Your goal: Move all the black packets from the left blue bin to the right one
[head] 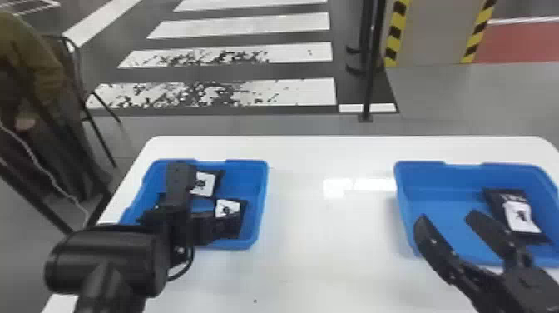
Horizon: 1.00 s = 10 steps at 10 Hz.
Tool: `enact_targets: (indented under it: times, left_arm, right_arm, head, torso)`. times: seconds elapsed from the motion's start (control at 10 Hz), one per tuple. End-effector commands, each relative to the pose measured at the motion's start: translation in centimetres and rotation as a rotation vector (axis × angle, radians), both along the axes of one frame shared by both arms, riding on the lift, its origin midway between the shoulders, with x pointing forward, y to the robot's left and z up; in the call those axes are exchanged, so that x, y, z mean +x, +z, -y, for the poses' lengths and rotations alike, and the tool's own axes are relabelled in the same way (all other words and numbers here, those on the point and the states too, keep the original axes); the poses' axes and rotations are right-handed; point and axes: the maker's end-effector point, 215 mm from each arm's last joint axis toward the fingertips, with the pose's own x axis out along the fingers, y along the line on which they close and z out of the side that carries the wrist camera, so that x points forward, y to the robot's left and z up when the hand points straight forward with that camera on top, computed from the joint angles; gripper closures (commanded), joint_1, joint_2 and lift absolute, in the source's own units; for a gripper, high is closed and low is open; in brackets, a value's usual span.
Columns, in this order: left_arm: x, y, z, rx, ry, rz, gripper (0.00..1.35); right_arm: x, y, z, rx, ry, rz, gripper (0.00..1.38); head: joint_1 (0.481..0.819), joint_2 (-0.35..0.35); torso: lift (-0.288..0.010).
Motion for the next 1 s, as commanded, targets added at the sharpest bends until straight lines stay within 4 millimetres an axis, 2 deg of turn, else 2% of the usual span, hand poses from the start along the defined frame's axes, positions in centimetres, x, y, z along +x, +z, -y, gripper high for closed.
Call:
enact_targets:
  times: [0.0, 0.1, 0.2, 0.5, 0.6, 0.8, 0.9]
  left_arm:
    - [-0.7, -0.7, -0.1, 0.007, 0.001, -0.027, 1.14]
    - [-1.0, -1.0, -0.2, 0.007, 0.003, -0.031, 1.21]
    - [-1.1, -0.7, -0.3, -0.002, 0.001, -0.018, 1.21]
    - [-2.5, 3.1, -2.4, -0.019, 0.038, 0.053, 1.21]
    - [-3.0, 4.2, -2.1, -0.031, 0.031, 0.074, 1.21]
    - [-3.4, 6.7, 0.2, -0.077, -0.016, 0.134, 1.21]
    - [-3.1, 8.4, 2.3, -0.108, -0.057, 0.178, 1.21]
  right_arm:
    - [0.0, -0.1, 0.0, 0.007, 0.0, -0.004, 0.18]
    - [0.0, -0.2, 0.0, 0.009, -0.001, -0.007, 0.19]
    - [0.0, -0.2, 0.0, 0.011, -0.001, -0.007, 0.19]
    - [0.3, -0.1, -0.1, 0.012, 0.003, -0.006, 0.19]
    - [0.5, 0.1, -0.3, 0.017, 0.008, -0.001, 0.19]
    - [1.4, 1.9, -3.1, 0.095, 0.069, 0.025, 0.19]
    - [1.5, 2.6, -5.1, 0.141, 0.116, 0.027, 0.19]
  head:
    - [0.695, 0.137]
    - [0.695, 0.139]
    - [0.695, 0.14]
    - [0.695, 0.154]
    - [0.695, 0.161]
    - [0.695, 0.172]
    - [0.695, 0.175]
  torso:
    - [-0.14]
    - [-0.14]
    - [-0.14]
    - [-0.14]
    - [-0.14]
    - [-0.14]
    - [-0.14]
